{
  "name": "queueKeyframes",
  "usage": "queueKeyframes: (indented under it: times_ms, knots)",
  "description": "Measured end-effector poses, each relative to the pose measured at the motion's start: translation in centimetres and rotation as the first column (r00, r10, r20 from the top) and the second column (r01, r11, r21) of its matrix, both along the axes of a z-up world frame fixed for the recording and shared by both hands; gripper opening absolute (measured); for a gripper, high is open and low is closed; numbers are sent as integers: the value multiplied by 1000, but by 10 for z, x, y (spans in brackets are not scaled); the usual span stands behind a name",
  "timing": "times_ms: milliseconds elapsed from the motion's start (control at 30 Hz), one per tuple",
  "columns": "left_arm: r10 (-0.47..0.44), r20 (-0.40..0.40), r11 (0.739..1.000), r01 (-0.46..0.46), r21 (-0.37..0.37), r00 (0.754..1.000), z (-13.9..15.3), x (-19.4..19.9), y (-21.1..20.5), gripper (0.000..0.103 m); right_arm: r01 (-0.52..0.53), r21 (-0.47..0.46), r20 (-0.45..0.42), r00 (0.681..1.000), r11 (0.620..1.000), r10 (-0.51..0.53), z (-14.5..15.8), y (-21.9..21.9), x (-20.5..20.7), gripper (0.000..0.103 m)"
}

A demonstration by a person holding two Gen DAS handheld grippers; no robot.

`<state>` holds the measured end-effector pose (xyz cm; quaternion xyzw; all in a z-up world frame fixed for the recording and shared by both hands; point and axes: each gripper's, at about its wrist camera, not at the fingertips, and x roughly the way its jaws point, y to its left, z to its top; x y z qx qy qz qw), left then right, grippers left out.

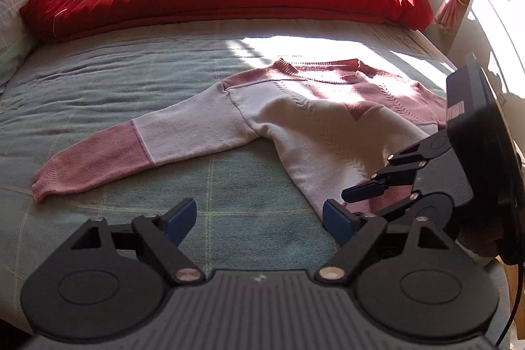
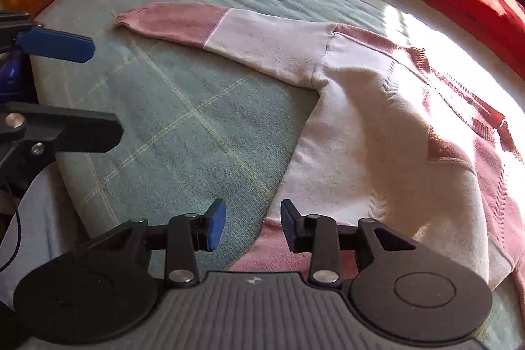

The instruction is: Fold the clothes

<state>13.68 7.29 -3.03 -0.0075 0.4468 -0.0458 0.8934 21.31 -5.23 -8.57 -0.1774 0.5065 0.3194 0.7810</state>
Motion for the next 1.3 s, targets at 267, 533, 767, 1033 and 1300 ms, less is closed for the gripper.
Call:
queueKeyframes:
  times_ms: [267, 533, 767, 1033, 1300]
  knots:
    - [50, -37, 999, -51, -15, 998, -21, -2, 25, 84, 225, 14, -8, 974, 974, -225, -32, 18, 66, 41]
    - [51, 1, 999, -51, -12, 999, -19, -6, 41, 84, 289, -139, 87, 956, 947, -279, -61, 45, 90, 42]
    - [56, 26, 996, -54, -67, 998, -19, -13, 57, 84, 279, -42, -6, 960, 959, -279, -41, 35, 99, 7]
    - [100, 22, 991, -98, -89, 995, -23, -16, 75, 85, 287, 137, -147, 952, 948, -267, -9, 63, 124, 6]
    - [110, -2, 992, -110, -67, 994, -28, -18, 78, 85, 280, 189, -194, 950, 941, -244, -21, 98, 139, 0]
